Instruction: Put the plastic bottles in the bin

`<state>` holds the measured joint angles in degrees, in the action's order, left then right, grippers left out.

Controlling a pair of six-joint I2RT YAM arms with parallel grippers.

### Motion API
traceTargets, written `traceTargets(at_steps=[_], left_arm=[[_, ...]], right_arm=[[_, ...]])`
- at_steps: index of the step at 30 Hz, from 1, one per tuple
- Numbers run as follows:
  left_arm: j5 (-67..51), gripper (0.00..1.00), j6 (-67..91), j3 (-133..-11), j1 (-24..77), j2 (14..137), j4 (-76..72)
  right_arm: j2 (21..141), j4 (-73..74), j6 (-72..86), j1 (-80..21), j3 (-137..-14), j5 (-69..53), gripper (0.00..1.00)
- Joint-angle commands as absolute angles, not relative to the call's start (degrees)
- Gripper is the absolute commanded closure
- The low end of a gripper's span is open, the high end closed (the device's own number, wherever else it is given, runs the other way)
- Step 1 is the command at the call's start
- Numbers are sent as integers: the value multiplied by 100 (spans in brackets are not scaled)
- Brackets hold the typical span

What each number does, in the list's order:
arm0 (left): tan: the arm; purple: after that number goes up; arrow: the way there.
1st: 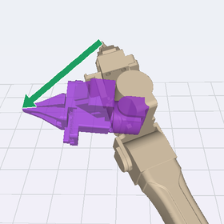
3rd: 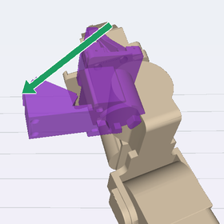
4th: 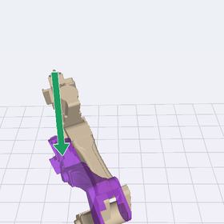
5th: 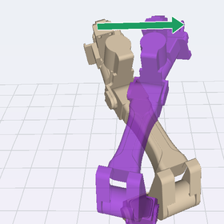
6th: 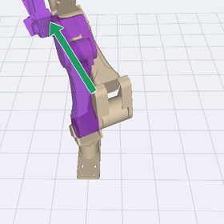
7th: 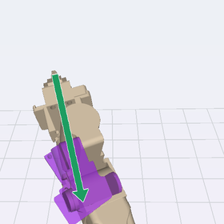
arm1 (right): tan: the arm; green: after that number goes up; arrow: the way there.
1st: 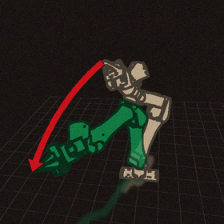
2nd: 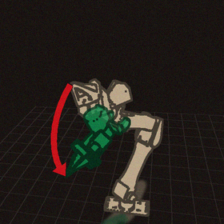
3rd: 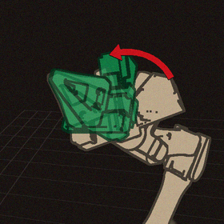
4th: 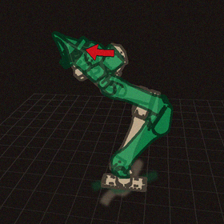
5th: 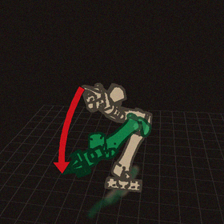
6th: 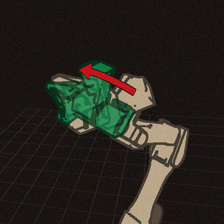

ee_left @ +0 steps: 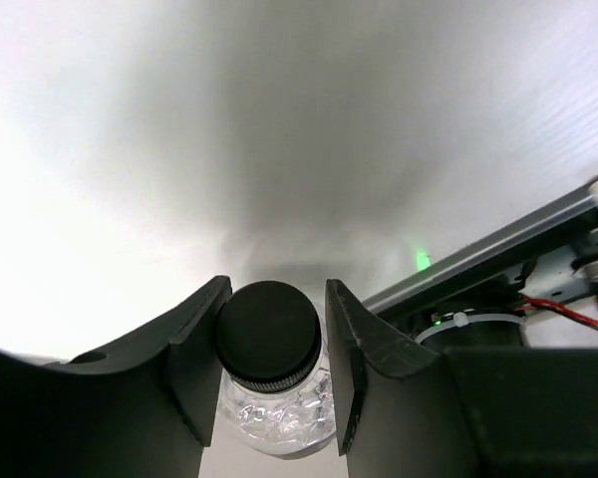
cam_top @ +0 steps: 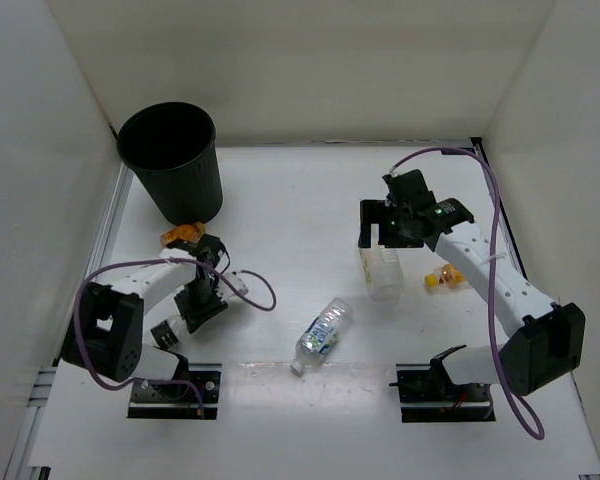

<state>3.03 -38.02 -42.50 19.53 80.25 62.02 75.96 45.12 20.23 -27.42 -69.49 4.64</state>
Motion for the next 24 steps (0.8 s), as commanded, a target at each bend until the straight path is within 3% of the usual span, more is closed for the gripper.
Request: traceTargets(at_steps=[1, 5, 11, 13, 17, 20, 24], left_arm=[[-96, 90, -3568, -5209, 1785, 7963, 6599], [-623, 90, -3507, -6974, 1671, 8033, 7250], [-1282, 90, -3253, -10692, 1670, 8358, 7157], [-1135, 90, -2964, -11108, 1670, 8115, 6377], [305, 90, -3049, -10049, 1670, 7472, 3204], [1071, 90, -2990, -10954, 1225, 8379, 2760], [818, 90, -2760, -12013, 467, 9506, 2760]], right_arm=[[7611, 4395, 1872, -2716, -7075, 378, 0], [7611, 4342, 1872, -2664, -7075, 378, 0], [7611, 4289, 1986, -2663, -7022, 326, 0], [7611, 4228, 2048, -2663, -7022, 325, 0], [7883, 4166, 2101, -2663, -7241, 412, 0], [8453, 4358, 2101, -2488, -7733, 527, 0], [9271, 4964, 2171, -2232, -8401, 536, 0]])
